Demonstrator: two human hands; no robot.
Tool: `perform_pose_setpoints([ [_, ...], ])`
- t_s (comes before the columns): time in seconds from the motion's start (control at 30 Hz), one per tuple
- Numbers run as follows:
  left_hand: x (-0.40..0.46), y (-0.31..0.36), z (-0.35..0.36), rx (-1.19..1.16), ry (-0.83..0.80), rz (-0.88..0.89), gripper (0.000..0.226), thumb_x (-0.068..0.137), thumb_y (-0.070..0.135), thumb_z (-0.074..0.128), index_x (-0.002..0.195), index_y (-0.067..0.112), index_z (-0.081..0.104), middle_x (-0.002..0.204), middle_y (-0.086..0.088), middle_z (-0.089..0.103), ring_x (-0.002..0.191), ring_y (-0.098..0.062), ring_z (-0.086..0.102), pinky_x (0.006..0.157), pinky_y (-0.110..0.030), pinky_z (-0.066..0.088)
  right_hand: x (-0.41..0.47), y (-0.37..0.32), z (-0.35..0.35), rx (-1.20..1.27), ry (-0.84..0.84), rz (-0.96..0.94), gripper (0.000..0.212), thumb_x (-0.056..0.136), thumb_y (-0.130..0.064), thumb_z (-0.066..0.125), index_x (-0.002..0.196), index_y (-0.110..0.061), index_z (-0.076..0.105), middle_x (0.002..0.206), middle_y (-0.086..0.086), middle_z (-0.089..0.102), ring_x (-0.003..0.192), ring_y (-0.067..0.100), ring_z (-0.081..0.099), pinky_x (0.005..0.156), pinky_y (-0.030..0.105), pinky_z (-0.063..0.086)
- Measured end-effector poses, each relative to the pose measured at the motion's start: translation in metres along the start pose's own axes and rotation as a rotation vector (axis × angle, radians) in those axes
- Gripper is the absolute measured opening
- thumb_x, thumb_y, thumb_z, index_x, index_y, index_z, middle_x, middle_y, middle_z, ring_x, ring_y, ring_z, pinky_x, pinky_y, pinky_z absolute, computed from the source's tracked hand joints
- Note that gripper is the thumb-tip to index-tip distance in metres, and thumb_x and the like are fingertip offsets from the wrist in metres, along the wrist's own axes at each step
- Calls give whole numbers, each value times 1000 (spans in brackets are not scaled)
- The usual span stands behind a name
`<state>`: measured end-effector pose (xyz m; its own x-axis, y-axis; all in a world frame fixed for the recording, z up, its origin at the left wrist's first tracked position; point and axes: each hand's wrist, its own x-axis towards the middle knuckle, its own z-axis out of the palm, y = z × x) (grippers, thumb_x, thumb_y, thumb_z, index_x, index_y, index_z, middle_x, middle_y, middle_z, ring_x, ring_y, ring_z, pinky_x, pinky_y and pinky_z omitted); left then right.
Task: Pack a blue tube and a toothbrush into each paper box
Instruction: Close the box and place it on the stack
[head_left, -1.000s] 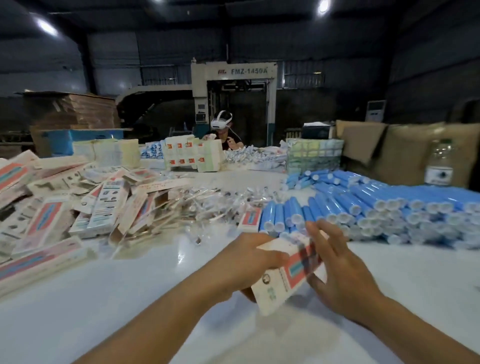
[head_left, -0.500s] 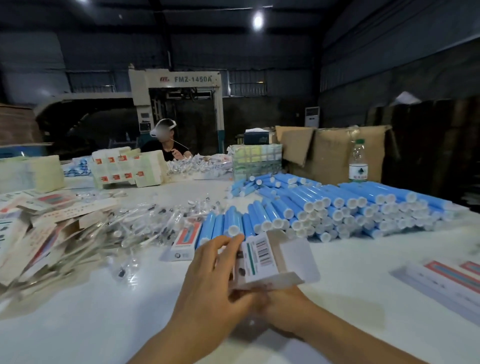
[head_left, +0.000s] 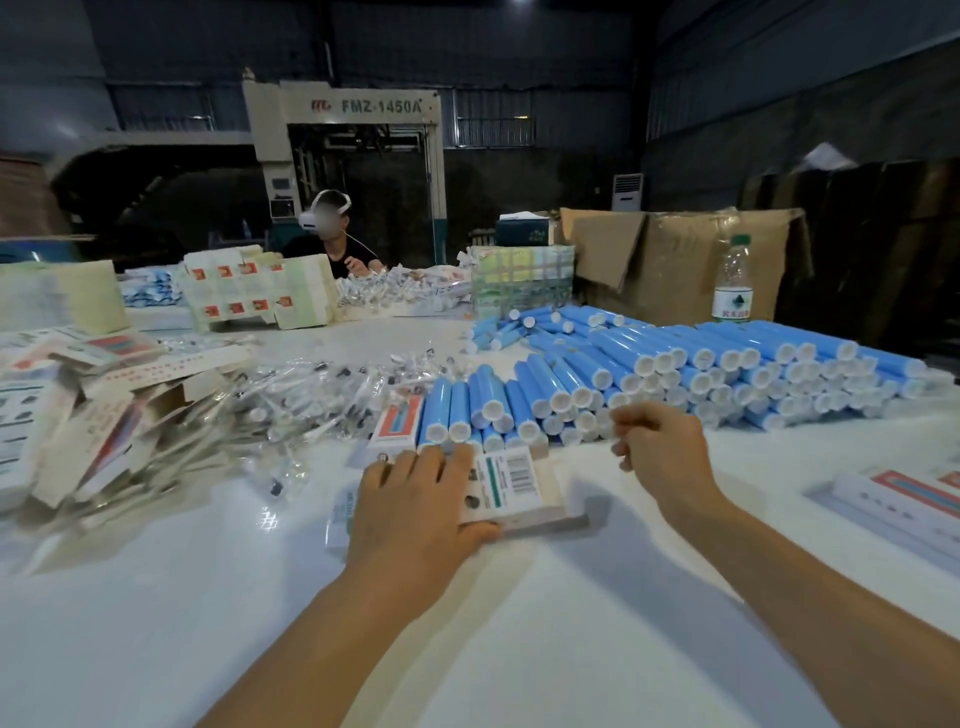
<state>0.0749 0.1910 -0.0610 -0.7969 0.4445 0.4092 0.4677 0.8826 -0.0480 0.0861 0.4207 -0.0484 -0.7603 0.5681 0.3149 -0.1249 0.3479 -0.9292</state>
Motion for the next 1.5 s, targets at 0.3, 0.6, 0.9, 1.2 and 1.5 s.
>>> perform_pose_setpoints([
  [0.3,-1,11,6,48,-159,41,64,90,65,33,136,21,33,128,-3,45,116,-26,39,98,-44,24,45,-69,84,-646,-263,-322,25,95,-5,41,103,4,63,99,17,66,87,31,61,70,40,51],
  [0.6,2,11,14,12,-134,51,51,95,54,33,130,16,39,123,-8,49,110,-29,42,92,-46,27,82,-54,155,-1057,-404,-265,25,90,-6,46,66,-9,43,68,5,46,64,21,47,51,27,37],
  [0.9,2,14,17,22,-109,73,55,94,58,33,127,16,42,119,-8,51,105,-28,44,88,-45,31,83,-57,146,-759,-335,-108,53,91,-27,55,133,-3,35,76,3,49,65,20,48,47,30,34],
  [1.2,4,9,17,47,-73,56,59,92,63,29,133,21,36,125,-3,49,113,-24,44,85,-39,31,16,-63,34,264,-187,-39,98,86,-5,59,149,-38,-8,90,16,57,41,12,49,38,21,40],
  [1.5,1,15,12,12,31,-13,76,84,69,13,141,21,28,133,-2,46,118,-23,42,91,-36,33,-20,-6,-19,496,49,117,103,88,-7,63,148,-36,-15,80,15,65,43,15,58,44,27,49],
])
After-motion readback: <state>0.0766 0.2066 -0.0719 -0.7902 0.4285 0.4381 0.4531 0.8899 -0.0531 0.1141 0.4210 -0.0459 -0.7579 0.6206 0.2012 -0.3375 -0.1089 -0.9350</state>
